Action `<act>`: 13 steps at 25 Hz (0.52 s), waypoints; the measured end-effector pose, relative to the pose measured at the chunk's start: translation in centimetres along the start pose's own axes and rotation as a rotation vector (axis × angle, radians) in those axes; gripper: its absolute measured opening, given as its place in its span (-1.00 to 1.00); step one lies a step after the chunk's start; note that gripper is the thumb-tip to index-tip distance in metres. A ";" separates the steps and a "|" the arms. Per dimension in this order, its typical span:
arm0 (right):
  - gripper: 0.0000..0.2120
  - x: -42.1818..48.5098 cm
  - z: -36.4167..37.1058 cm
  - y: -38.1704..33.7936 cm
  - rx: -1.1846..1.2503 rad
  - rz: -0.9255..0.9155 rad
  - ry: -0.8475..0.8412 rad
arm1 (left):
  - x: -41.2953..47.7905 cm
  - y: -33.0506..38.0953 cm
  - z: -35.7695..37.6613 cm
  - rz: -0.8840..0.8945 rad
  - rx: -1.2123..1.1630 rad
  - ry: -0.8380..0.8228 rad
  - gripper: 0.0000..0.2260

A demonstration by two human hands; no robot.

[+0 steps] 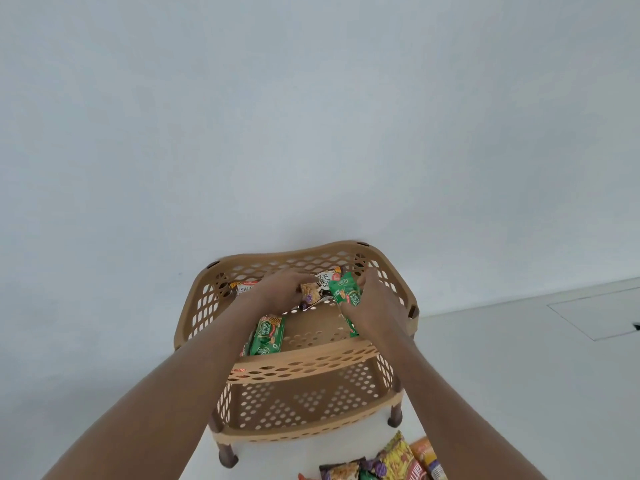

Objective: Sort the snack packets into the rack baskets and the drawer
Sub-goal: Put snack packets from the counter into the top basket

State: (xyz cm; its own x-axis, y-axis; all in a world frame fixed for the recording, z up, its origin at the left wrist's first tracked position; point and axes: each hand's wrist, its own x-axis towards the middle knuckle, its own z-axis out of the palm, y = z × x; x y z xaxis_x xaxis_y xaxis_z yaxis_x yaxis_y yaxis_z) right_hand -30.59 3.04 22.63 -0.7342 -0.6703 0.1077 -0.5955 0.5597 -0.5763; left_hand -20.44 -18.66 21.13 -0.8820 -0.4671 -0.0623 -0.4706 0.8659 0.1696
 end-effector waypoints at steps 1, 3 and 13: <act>-0.55 0.2 0.0 -0.3 -0.036 -0.026 -0.051 | -0.6 -0.2 -0.2 -0.016 -0.003 0.033 -0.50; -0.53 0.8 0.6 -0.9 -0.072 -0.088 -0.125 | -1.6 -0.7 -0.6 -0.076 -0.011 0.093 -0.57; -0.64 3.3 5.5 -5.5 -0.289 -0.297 -0.375 | -9.7 1.5 -0.7 -0.352 -0.244 0.149 -0.68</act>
State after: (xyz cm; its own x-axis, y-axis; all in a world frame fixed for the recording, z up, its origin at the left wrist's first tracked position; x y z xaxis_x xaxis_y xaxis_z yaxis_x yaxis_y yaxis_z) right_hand -27.95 -4.96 21.66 -0.3868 -0.9174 -0.0942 -0.8629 0.3960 -0.3138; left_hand -12.60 -12.98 22.67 -0.6474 -0.7619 -0.0185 -0.7058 0.5902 0.3918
